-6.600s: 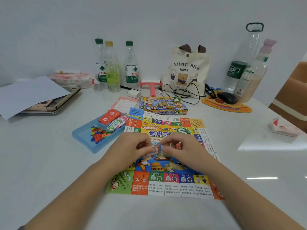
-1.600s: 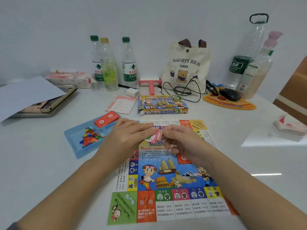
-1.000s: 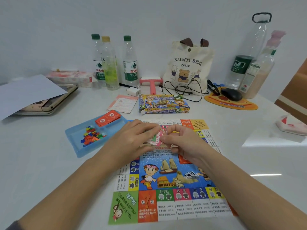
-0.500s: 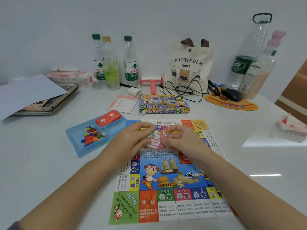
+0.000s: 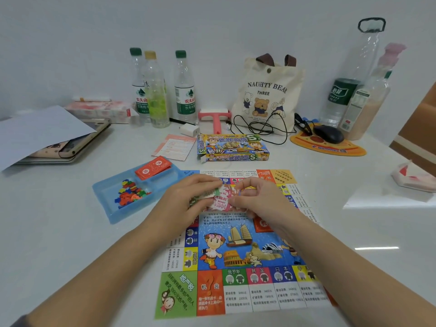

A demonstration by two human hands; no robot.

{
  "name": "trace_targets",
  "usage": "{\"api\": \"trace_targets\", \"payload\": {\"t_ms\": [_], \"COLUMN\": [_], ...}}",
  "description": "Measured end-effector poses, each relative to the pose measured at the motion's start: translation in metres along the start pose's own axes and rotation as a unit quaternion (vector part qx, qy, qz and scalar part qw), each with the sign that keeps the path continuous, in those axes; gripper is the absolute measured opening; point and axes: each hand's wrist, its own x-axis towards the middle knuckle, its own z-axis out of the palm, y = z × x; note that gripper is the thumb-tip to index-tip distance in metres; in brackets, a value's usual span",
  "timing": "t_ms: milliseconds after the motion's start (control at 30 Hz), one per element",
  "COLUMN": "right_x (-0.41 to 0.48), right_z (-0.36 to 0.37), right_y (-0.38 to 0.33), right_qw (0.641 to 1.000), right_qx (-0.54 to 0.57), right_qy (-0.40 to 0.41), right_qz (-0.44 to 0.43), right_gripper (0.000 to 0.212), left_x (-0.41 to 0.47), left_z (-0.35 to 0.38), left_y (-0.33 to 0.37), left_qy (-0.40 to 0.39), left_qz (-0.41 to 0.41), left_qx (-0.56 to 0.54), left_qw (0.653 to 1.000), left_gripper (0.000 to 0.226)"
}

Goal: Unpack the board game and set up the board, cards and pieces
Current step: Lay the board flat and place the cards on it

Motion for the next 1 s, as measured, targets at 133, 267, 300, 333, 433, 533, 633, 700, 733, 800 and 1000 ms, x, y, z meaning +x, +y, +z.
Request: {"api": "trace_targets", "payload": {"t_ms": [133, 267, 300, 333, 433, 533, 633, 700, 733, 800, 1000], "right_x": [0.0007, 0.0003, 0.0000, -0.0004, -0.0016, -0.0023, -0.0019, -0.0019, -0.0019, -0.0020, -0.0053], "right_z": [-0.0012, -0.0014, -0.0014, -0.0013, -0.0007, 0.0008, 0.0029, 0.0037, 0.0036, 0.0022, -0.0031], "right_y": [0.0004, 0.0000, 0.0001, 0.0000, -0.0011, -0.0019, 0.0011, 0.0029, 0.0036, 0.0042, 0.0009], "right_qw": [1.000, 1.000, 1.000, 1.000, 1.000, 0.997, 0.990, 0.985, 0.983, 0.977, 0.958], "right_qx": [0.011, 0.006, 0.003, 0.000, -0.019, -0.070, -0.110, -0.134, -0.145, -0.174, -0.227], "right_qy": [0.001, 0.001, 0.001, 0.001, 0.001, 0.004, 0.002, -0.002, -0.006, -0.023, -0.059], "right_qz": [0.009, 0.007, 0.006, 0.006, -0.006, -0.042, -0.089, -0.107, -0.113, -0.125, -0.168], "right_gripper": [0.026, 0.028, 0.028, 0.027, 0.026, 0.021, 0.019, 0.019, 0.019, 0.019, 0.027], "left_x": [0.0003, 0.0002, -0.0002, -0.0008, -0.0016, -0.0009, 0.0003, 0.0011, 0.0012, 0.0007, 0.0000], "left_z": [0.0005, 0.0000, -0.0006, -0.0012, -0.0011, -0.0001, 0.0001, 0.0006, 0.0014, 0.0031, 0.0014], "left_y": [0.0021, 0.0019, 0.0022, 0.0026, 0.0032, 0.0034, 0.0040, 0.0051, 0.0054, 0.0051, 0.0061], "left_qy": [-0.008, 0.014, 0.021, 0.025, 0.023, -0.002, -0.025, -0.037, -0.042, -0.052, -0.051], "left_qz": [0.000, -0.018, -0.030, -0.042, -0.077, -0.101, -0.105, -0.112, -0.118, -0.126, -0.115], "left_qx": [-0.026, -0.027, -0.029, -0.031, -0.042, -0.041, -0.019, -0.015, -0.018, -0.015, -0.015], "left_qw": [1.000, 0.999, 0.999, 0.998, 0.996, 0.994, 0.994, 0.993, 0.992, 0.991, 0.992], "left_gripper": [0.035, 0.034, 0.038, 0.042, 0.049, 0.055, 0.054, 0.043, 0.036, 0.026, 0.020]}}
